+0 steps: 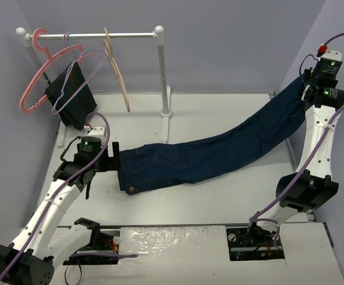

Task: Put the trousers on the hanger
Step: Fold the trousers at the center of the board.

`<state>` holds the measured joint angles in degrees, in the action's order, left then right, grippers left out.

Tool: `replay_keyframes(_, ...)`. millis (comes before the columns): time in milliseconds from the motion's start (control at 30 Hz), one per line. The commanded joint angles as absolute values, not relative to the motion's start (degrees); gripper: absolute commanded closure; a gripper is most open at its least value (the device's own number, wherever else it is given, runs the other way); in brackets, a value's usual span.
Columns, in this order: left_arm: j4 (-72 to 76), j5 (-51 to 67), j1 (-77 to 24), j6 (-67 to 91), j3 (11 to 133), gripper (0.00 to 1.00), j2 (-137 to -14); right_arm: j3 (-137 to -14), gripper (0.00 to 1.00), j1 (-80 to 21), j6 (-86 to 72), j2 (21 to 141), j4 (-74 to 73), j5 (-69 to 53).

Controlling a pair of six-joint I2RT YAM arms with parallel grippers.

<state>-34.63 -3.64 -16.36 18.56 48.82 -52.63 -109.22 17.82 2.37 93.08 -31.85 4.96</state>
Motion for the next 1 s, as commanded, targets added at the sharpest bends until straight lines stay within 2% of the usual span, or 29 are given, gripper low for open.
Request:
replay_keyframes(0, -25.8, 6.2, -20.8, 22.8, 52.3, 0.22, -55.3, -103.1, 1.00, 16.9, 1.1, 89.0, -28.9, 0.1)
replay_keyframes(167, -15.0, 5.3, -32.4, 25.5, 60.3, 0.30, -68.2, -96.6, 1.00, 16.8, 0.0, 87.2, -26.8, -4.5)
replay_keyframes(333, -1.1, 10.7, -37.1, 30.4, 69.0, 0.43, -86.8, -93.1, 1.00, 16.6, 0.0, 85.8, -25.6, -3.8)
replay_keyframes(500, 11.8, 17.5, -40.0, 35.5, 83.6, 0.50, -104.4, -92.3, 1.00, 16.6, -2.0, 84.9, -25.2, -3.9)
replay_keyframes(700, 16.2, 24.2, -43.2, 40.3, 99.4, 0.66, -124.6, -91.3, 1.00, 16.6, -2.8, 84.6, -24.8, -4.6)
replay_keyframes(867, 13.2, 24.6, -44.5, 40.6, 108.5, 0.72, -134.7, -91.8, 1.00, 16.5, -2.9, 84.2, -24.7, -5.1)
replay_keyframes(967, 10.0, 20.2, -44.2, 39.0, 111.8, 0.73, -138.1, -92.7, 1.00, 16.4, -2.3, 83.9, -24.6, -5.2)
